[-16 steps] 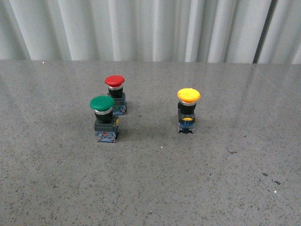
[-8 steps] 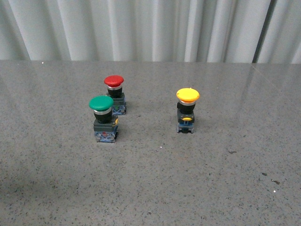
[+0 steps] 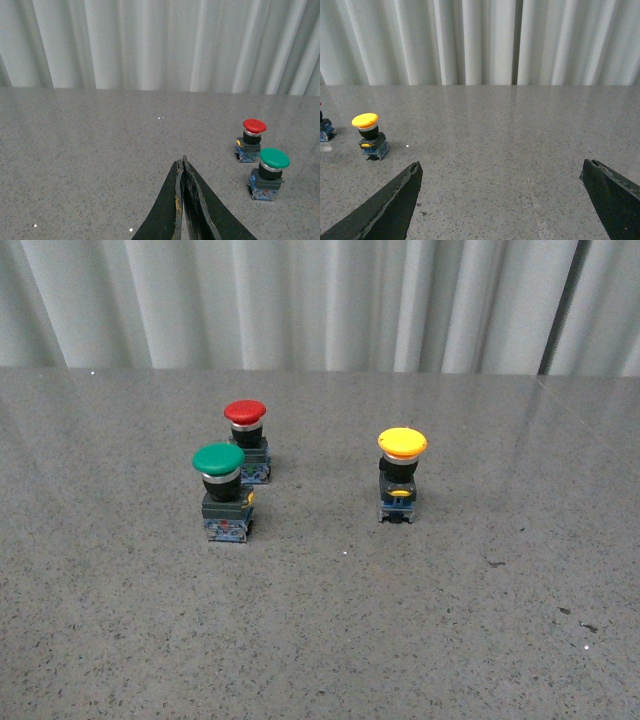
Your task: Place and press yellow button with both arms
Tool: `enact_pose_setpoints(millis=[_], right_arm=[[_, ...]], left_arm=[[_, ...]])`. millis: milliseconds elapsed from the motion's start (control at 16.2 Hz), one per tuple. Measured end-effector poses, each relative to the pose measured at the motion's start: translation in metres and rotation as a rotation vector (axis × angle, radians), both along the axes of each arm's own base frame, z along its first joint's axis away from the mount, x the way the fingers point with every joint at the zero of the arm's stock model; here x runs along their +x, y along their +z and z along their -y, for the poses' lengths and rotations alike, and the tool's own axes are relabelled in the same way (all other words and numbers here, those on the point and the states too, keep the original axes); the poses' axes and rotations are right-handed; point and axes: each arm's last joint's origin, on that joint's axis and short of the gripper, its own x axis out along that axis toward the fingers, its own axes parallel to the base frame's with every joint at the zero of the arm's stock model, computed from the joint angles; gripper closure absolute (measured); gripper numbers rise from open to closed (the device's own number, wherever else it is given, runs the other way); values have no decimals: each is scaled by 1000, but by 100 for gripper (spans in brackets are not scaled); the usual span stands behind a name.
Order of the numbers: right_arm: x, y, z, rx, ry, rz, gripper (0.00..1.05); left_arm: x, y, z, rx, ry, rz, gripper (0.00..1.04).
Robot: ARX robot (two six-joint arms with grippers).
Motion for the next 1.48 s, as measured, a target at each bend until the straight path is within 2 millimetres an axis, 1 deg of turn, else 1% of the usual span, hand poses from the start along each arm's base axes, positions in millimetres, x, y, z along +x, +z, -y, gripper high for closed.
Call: enact_pose_setpoints(millis=[62,123,185,370,617,679,926,988,1049,1358,1420,1481], right_arm=[[0,0,0,0,0,0,7],[0,0,0,0,0,0,7],[0,0,0,0,0,0,7],[0,0,0,0,0,0,7],[0,0,0,0,0,0,7],[0,0,0,0,0,0,7],[0,0,0,0,0,0,7],[0,0,0,0,0,0,7],[0,0,0,0,0,-1,7],[0,0,0,0,0,0,7],[0,0,0,0,0,0,7],[0,0,0,0,0,0,7]], left_arm=[[-2,-3,-2,0,-3,-3,103],[-4,-6,-8,1,-15,-4,103],[-6,-10,-13,0,11,-3,103],[-13,-17,-12,0,-8,-5,103],[-19,-22,-12,0,-7,4,103],[-20,-28,-12,1,-8,6,103],[-26,-28,-12,1,-7,6,103],[-33,-34,-12,1,-7,-37,103],[-35,-29,-12,1,-8,20,103],[-35,-31,-12,1,-6,2,103],[-35,-31,-12,0,-6,2,102],[-35,-31,-12,1,-6,2,86]])
